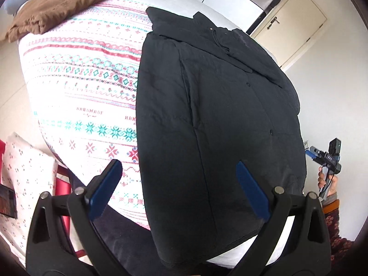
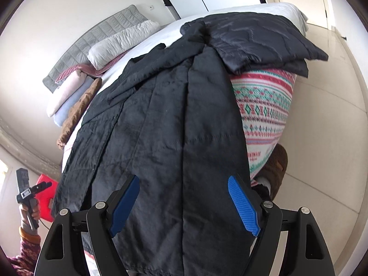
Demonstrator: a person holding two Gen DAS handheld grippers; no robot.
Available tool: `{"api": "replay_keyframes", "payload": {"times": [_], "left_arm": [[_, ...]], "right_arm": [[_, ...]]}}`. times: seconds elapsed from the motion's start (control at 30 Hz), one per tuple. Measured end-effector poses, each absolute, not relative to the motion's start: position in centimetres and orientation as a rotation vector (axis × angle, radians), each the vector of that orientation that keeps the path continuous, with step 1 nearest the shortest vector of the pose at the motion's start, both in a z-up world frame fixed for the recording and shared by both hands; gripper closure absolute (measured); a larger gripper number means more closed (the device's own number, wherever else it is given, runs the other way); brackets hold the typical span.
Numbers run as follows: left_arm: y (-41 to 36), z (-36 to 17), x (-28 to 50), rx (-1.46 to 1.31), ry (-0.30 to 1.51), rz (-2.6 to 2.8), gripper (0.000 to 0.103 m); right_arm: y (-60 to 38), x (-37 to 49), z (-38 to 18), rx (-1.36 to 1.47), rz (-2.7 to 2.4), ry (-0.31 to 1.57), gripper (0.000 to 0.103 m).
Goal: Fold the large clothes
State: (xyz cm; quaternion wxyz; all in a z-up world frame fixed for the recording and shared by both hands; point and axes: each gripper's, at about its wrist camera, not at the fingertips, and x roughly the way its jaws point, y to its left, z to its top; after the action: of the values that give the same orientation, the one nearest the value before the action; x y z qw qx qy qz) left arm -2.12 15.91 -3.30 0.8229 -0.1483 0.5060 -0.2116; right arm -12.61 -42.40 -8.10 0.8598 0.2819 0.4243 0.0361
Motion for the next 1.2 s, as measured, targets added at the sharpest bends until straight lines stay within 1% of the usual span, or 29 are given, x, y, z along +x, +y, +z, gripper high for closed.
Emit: {"api": "replay_keyframes", "payload": {"times": [0.17,0.27,0.37,0.53,0.63,0.7,0.73,0.77,0.8,0.83,0.87,0.9,0.93,0.97,1.0,1.03,1.1,1.2], "left_arm": [[17.1,-5.9,-3.4,-0.452,1.128,-0.488,0.005],[16.7,-7.2,-4.1,-0.483,1.151,-0.534,0.005],[16.1,-8.2,-4.4,-0.523,1.174,-0.580,0.007],[15.1,-8.6,-4.9,-0.523,1.182,-0.611,0.010],[14.9,-8.5,-5.3,-0.540,1.187,-0.638,0.017],[14.8,-8.4,-5.9,-0.561,1.188,-0.660,0.025],[14.7,-8.3,-6.1,-0.571,1.189,-0.672,0.028],[14.6,-8.3,-6.5,-0.575,1.188,-0.679,0.033],[14.5,-8.3,-6.7,-0.573,1.186,-0.679,0.041],[14.3,-8.2,-6.8,-0.571,1.186,-0.677,0.046],[14.2,-8.1,-6.8,-0.576,1.185,-0.676,0.053],[14.1,-8.0,-6.8,-0.587,1.181,-0.674,0.058],[14.0,-7.8,-6.7,-0.596,1.178,-0.673,0.062],[14.0,-7.5,-6.7,-0.600,1.171,-0.670,0.069],[13.9,-7.1,-6.6,-0.601,1.161,-0.668,0.076],[13.8,-6.6,-6.5,-0.602,1.145,-0.669,0.078],[13.7,-5.3,-6.1,-0.612,1.106,-0.680,0.088],[13.4,-3.0,-5.7,-0.628,1.032,-0.702,0.091]], "right_arm": [[-44.6,-15.2,-11.4,0.731,0.050,0.895,0.023],[-45.5,-16.2,-12.8,0.807,0.050,0.887,0.023],[-46.2,-16.9,-14.1,0.897,0.082,0.872,0.023],[-46.3,-17.1,-15.7,0.968,0.121,0.870,0.023],[-46.0,-17.0,-16.4,1.006,0.165,0.859,0.023],[-45.2,-16.9,-16.6,1.012,0.201,0.863,0.023],[-44.7,-17.0,-16.5,1.004,0.214,0.860,0.025],[-44.2,-17.1,-16.2,0.985,0.222,0.857,0.033],[-43.8,-17.2,-16.0,0.963,0.215,0.854,0.038],[-43.5,-17.5,-15.7,0.955,0.213,0.849,0.049],[-43.3,-17.7,-15.5,0.961,0.221,0.841,0.056],[-43.2,-17.9,-15.2,0.967,0.221,0.833,0.069],[-43.2,-18.2,-14.8,0.960,0.209,0.827,0.078],[-43.1,-18.5,-14.2,0.946,0.202,0.818,0.086],[-43.0,-18.8,-13.5,0.939,0.202,0.803,0.088],[-43.0,-19.0,-12.9,0.935,0.201,0.785,0.092],[-42.8,-19.4,-11.0,0.920,0.199,0.741,0.094],[-42.6,-19.3,-8.3,0.911,0.220,0.676,0.095]]}}
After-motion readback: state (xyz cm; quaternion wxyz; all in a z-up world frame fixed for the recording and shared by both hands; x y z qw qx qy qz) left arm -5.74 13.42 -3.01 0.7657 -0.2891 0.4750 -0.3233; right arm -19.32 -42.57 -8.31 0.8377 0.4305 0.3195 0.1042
